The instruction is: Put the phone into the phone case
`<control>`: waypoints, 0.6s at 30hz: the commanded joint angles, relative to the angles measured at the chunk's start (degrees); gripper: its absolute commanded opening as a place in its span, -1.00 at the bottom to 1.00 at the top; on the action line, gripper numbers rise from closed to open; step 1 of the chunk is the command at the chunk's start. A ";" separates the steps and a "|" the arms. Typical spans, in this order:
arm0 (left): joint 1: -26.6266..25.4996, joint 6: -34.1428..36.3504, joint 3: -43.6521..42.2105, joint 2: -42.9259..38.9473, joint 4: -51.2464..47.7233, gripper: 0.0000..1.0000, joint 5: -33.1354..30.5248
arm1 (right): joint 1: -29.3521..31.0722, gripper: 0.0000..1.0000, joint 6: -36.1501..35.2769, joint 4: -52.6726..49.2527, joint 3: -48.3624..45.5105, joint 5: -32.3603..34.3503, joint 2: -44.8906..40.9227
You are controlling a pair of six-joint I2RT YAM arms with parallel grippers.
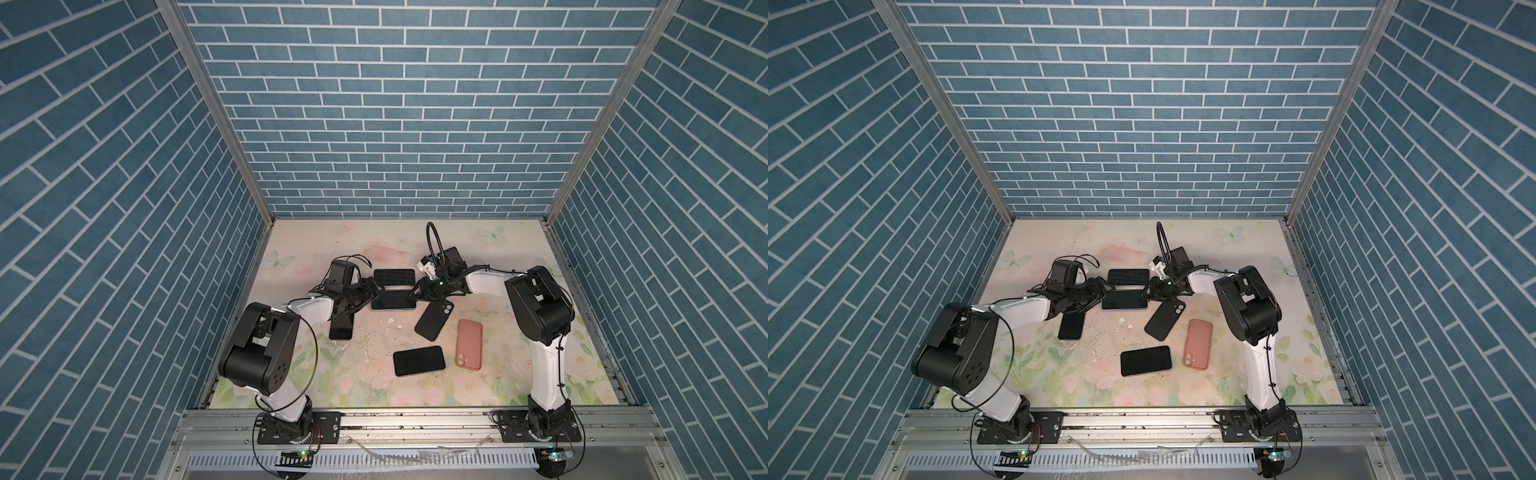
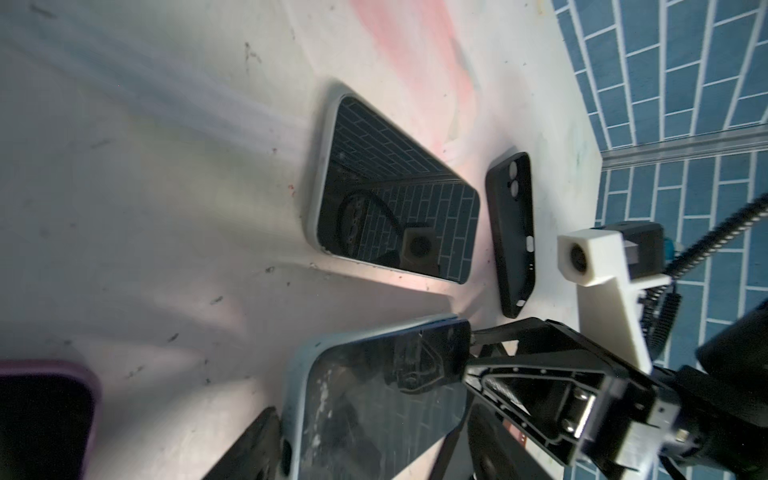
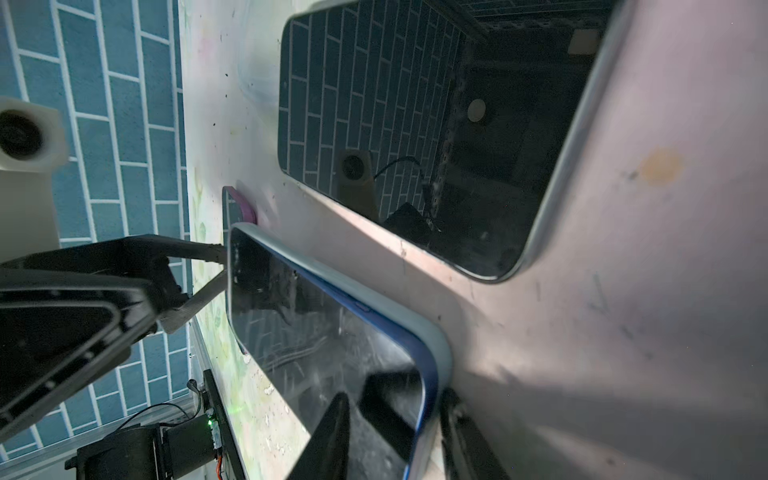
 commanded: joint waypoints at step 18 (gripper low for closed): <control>-4.31 -1.43 0.27 0.70 6.93 0.04 7.54 | 1.63 -0.27 0.78 0.40 -4.35 0.02 1.89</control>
